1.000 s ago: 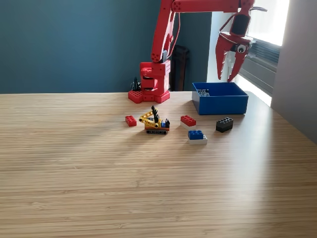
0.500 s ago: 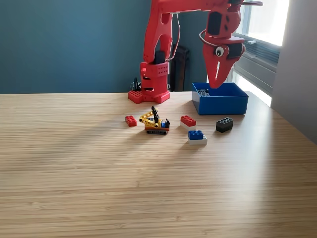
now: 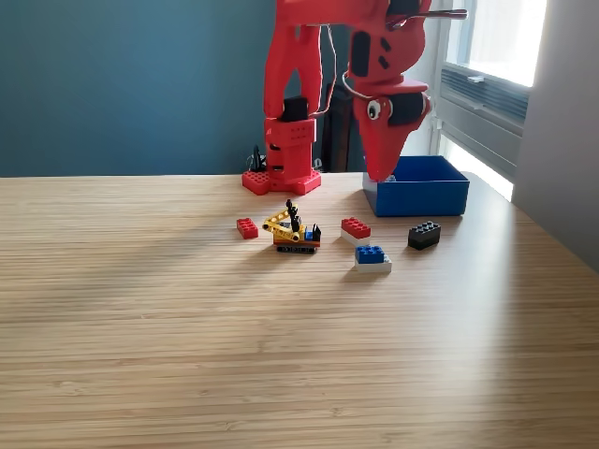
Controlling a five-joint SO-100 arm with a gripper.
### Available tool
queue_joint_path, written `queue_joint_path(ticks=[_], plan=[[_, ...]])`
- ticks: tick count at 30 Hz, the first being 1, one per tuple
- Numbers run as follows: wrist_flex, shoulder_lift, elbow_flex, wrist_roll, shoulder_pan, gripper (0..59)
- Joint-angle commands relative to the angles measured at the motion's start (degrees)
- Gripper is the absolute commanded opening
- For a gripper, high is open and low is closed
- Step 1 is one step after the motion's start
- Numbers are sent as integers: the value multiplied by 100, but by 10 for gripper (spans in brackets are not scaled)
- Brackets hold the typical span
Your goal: Grasp a lego block and put it in the bin.
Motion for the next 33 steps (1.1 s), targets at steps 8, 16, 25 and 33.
queue_joint_path(ticks=[8,16,25,33], plan=[[-431,659,-141,316,896,1],[-413,738,-255,650,1441,1],[-404,756,-439,571,1846,1],[-492,984,-141,308,2391,1]])
